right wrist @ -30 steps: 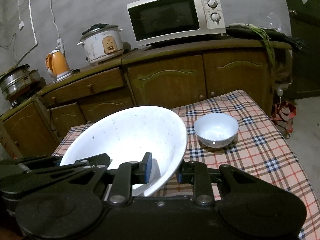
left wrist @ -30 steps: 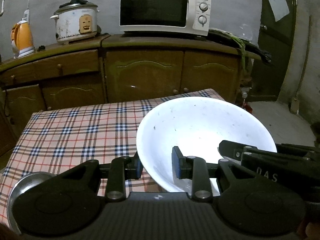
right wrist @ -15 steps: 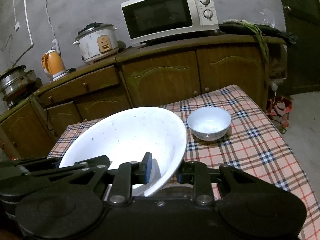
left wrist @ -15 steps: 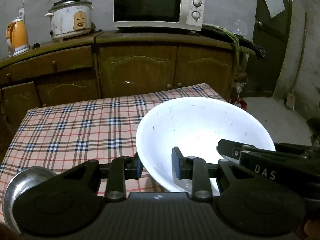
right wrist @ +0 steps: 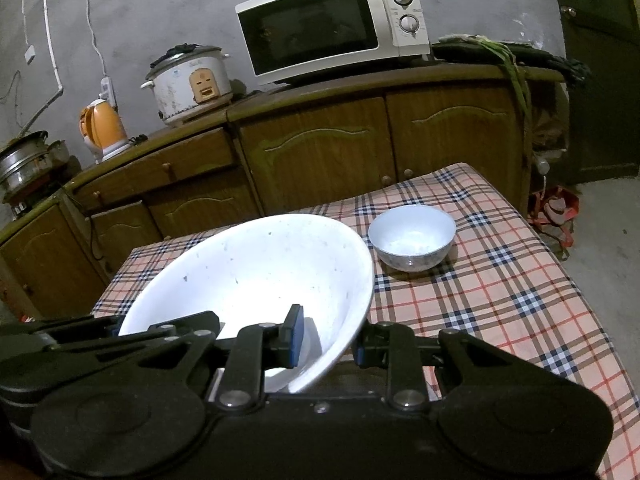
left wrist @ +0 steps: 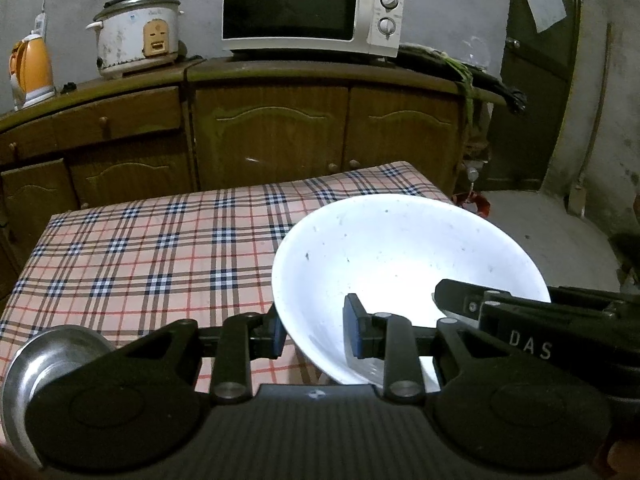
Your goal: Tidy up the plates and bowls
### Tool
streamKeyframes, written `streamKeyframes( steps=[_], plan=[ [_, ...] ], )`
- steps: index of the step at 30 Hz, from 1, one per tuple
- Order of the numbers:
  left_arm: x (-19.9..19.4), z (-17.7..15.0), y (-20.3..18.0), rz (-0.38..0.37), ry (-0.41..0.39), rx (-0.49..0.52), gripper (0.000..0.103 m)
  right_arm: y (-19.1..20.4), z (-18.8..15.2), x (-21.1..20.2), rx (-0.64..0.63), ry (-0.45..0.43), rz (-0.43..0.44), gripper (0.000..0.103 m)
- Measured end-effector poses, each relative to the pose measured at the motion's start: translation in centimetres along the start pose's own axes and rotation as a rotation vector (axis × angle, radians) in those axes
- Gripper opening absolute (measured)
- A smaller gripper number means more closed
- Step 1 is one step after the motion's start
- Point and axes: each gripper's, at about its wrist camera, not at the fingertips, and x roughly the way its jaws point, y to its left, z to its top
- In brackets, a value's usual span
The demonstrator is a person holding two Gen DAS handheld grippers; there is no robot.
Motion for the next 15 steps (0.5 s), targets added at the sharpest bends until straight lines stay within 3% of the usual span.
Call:
streamKeyframes(
  steps=[15],
  plan=[
    [-0.13, -0.57, -0.43, -0.006, 0.009, 0.001, 0.030, -0.35, -0.34, -0.25, 0.011, 0.003, -0.006, 0.032]
  ],
)
